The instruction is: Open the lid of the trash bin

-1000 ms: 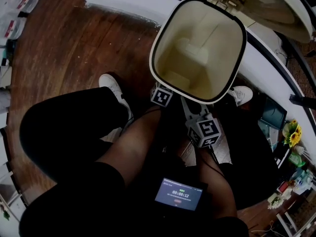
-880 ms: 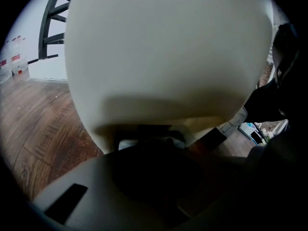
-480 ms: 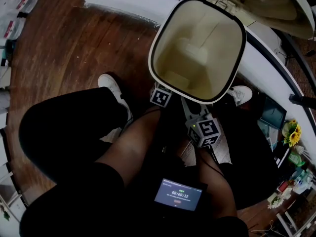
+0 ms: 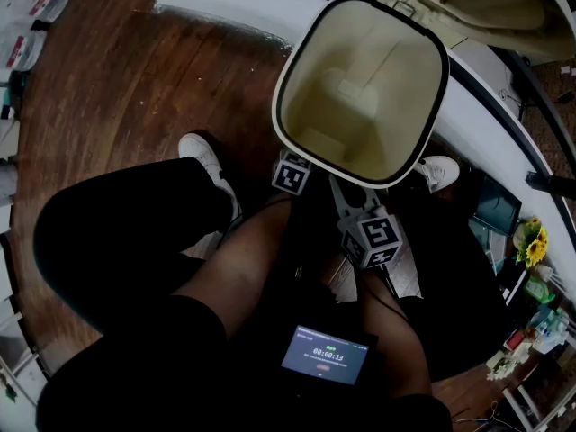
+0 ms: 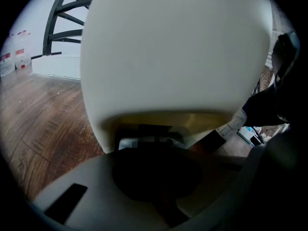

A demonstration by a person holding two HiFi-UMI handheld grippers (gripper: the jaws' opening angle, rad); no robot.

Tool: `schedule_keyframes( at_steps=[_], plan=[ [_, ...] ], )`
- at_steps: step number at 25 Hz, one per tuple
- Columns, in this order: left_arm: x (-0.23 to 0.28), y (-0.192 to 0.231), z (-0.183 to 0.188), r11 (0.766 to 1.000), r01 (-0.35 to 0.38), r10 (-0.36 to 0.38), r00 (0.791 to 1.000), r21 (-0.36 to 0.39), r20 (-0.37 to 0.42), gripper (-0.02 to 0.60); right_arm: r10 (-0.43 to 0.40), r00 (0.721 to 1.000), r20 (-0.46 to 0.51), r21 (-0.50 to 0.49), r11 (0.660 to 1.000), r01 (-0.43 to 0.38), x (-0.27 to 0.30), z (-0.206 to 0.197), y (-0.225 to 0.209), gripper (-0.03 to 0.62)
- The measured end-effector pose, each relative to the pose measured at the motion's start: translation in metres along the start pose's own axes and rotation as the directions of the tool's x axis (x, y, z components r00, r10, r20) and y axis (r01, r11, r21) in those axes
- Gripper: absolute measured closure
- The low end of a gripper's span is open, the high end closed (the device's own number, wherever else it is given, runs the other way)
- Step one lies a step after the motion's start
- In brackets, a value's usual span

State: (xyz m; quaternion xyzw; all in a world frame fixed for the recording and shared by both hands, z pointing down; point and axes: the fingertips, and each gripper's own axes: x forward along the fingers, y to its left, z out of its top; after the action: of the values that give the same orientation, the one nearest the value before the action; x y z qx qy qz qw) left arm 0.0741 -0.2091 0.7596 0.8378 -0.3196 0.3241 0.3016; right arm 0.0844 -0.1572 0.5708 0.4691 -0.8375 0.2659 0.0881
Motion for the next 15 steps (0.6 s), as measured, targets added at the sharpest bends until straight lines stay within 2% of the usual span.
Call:
schedule_keyframes(
  at_steps=[15],
  plan=[
    [-0.0005, -0.0012, -0.0023, 0.999, 0.016, -0.017, 1.0, 0.035, 0.002, 0.543, 0.0, 1.0, 0.0, 0.005, 1.0, 0.0, -0.0016, -0.0001, 0.002, 0.576]
  ],
)
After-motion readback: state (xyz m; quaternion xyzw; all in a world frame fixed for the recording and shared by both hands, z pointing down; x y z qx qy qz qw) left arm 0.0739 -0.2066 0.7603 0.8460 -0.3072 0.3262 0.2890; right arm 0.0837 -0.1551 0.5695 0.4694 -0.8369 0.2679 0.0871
